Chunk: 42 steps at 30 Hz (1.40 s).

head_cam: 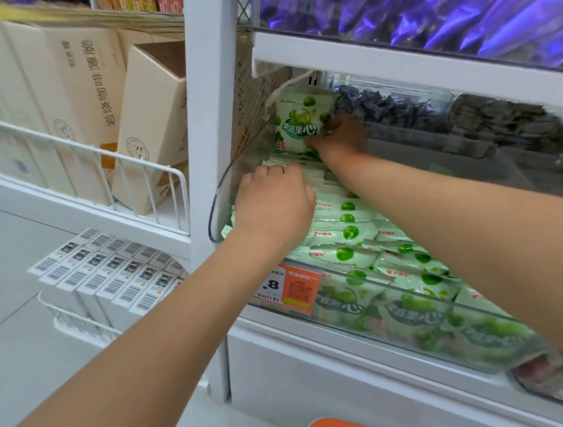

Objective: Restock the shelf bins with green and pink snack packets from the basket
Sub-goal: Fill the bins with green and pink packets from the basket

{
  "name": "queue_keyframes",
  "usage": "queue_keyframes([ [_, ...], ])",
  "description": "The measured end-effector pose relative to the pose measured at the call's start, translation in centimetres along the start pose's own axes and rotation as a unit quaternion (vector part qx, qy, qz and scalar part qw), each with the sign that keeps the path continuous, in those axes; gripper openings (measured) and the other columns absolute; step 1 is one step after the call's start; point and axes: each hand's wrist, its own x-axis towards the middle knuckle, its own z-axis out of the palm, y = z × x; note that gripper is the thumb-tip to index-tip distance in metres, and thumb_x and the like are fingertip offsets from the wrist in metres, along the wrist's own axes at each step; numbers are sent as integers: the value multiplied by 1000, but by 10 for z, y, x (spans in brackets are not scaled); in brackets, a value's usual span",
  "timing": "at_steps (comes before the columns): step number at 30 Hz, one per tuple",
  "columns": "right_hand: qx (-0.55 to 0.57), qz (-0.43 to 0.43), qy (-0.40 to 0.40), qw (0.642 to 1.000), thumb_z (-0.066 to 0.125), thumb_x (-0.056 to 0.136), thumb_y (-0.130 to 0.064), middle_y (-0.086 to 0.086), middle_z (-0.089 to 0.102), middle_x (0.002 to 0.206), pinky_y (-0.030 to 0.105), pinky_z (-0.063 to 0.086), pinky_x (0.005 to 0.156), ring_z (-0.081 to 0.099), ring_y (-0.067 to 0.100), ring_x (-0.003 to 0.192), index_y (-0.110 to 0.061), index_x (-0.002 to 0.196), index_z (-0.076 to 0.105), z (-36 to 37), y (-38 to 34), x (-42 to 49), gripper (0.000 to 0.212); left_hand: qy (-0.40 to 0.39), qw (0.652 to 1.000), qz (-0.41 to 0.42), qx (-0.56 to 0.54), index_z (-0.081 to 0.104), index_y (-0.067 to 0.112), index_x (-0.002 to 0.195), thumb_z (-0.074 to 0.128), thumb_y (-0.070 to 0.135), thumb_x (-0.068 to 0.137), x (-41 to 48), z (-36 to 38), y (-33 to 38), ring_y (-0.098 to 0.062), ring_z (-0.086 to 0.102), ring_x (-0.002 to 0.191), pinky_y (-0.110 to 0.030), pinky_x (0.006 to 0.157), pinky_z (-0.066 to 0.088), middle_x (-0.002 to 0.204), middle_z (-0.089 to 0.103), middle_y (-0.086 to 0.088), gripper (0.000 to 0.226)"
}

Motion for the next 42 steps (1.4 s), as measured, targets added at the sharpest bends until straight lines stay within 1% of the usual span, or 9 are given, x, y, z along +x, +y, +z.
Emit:
queue_keyframes([
  [4,-5,-16,22,1000,73,82,-20,5,61,116,24,44,79,59,20,104,-10,118,53,-12,6,-14,43,3,1000,6,-27,54,11,128,33,30,101,0,0,0,-30,51,116,-39,94,38,126,59,-13,39],
  [13,-176,-147,-43,973,59,82,-14,-2,64,78,34,51,72,62,24,79,-20,86,65,-116,34,-118,9,55,994,-8,-95,61,14,89,45,27,94,-45,-54,45,-27,57,80,-37,68,48,88,63,-4,21],
  [20,-201,-216,-21,955,59,83,-10,2,58,75,38,46,60,58,28,71,-12,84,61,-206,91,-237,3,-183,967,-47,-170,50,20,74,54,32,87,-166,-51,131,-29,58,82,-31,63,38,75,58,-1,19],
  [24,-240,-67,-162,955,52,86,-14,7,64,81,36,43,65,59,29,78,-15,82,59,-213,178,-305,8,-356,927,-32,-113,62,17,89,54,30,90,-231,5,144,-28,61,103,-31,78,46,102,65,-5,16],
  [27,-251,76,-293,920,51,85,-11,8,67,89,34,52,76,63,28,89,-13,87,62,-217,262,-357,11,-441,895,-14,-73,64,9,104,51,28,93,-268,47,139,-27,60,108,-32,85,46,115,64,-11,26],
  [31,-299,167,-410,845,51,85,-3,11,64,95,33,51,74,64,29,92,-10,91,63,-209,331,-402,16,-497,865,-27,-57,63,6,103,50,28,96,-290,78,141,-26,60,100,-31,81,46,105,63,-9,27],
  [36,-337,125,-493,792,54,88,-6,9,56,80,30,40,59,56,24,76,-12,82,51,-167,346,-429,9,-521,849,-53,-69,66,2,91,51,26,95,-300,98,141,-25,65,85,-30,72,48,97,68,-13,29],
  [39,-403,76,-526,745,55,93,-21,1,58,87,29,44,67,63,21,89,-15,100,60,-146,344,-455,10,-531,842,-58,-73,67,-3,98,51,25,95,-305,108,138,-24,63,78,-31,69,51,100,67,-17,33],
  [42,-459,82,-535,704,49,95,-2,0,66,99,26,47,68,65,17,92,-10,112,63,-138,343,-473,23,-537,838,-55,-81,66,-2,91,51,24,93,-308,111,138,-24,61,71,-34,72,55,99,68,-20,30],
])
